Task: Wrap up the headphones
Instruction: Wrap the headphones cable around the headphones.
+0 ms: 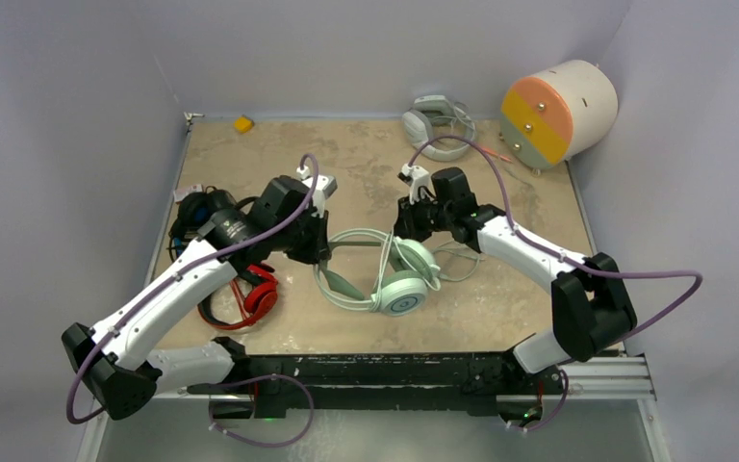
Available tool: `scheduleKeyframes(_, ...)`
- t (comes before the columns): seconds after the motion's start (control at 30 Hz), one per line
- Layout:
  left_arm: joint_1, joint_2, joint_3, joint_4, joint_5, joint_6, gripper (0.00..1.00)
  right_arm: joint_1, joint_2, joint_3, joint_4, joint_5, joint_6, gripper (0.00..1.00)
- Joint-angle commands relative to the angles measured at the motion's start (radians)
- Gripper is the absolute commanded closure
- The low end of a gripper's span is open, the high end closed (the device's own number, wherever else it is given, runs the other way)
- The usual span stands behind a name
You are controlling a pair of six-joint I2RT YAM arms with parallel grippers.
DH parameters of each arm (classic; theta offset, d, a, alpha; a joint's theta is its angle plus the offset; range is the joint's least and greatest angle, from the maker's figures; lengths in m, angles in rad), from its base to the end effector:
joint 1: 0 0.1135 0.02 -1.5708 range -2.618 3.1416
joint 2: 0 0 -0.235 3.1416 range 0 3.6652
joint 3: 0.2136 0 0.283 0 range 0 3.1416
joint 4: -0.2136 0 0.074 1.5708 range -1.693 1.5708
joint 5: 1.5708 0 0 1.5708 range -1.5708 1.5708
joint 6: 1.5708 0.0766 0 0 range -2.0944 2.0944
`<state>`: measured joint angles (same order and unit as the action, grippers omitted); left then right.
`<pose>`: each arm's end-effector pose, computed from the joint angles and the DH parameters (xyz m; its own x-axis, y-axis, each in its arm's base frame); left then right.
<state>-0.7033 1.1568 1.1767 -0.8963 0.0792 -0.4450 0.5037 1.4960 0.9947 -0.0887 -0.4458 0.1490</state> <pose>0.2226 -0.1967 0.2786 -0.8232 0.1354 -0.5514 0.3645 0.8706 -0.3303 0.3280 0.2185 0.1879 -0.5931 -0.1739 -0.7861 -0.6686 0.6503 0.3606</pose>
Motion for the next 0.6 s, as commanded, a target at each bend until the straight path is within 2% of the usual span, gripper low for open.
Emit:
scheduleKeyframes(0.0,-0.012,-0.057,0.151,0.028,0.191,-0.066,1.0,-0.022,-0.027,-0.055,0.162,-0.046,0.071,0.82)
scheduleKeyframes(0.2,0.018,-0.003,0.314,-0.007,0.26,-0.13,1.0,-0.022,-0.014,-0.163,0.345,-0.09,0.119,0.79)
scheduleKeyframes(0.4,0.15,0.047,0.42,-0.006,0.407,-0.151,1.0,-0.021,0.034,-0.242,0.559,-0.115,0.188,0.76)
scheduleKeyframes(0.57,0.184,0.089,0.507,-0.033,0.392,-0.153,1.0,-0.013,-0.026,-0.358,0.723,-0.059,0.22,0.67)
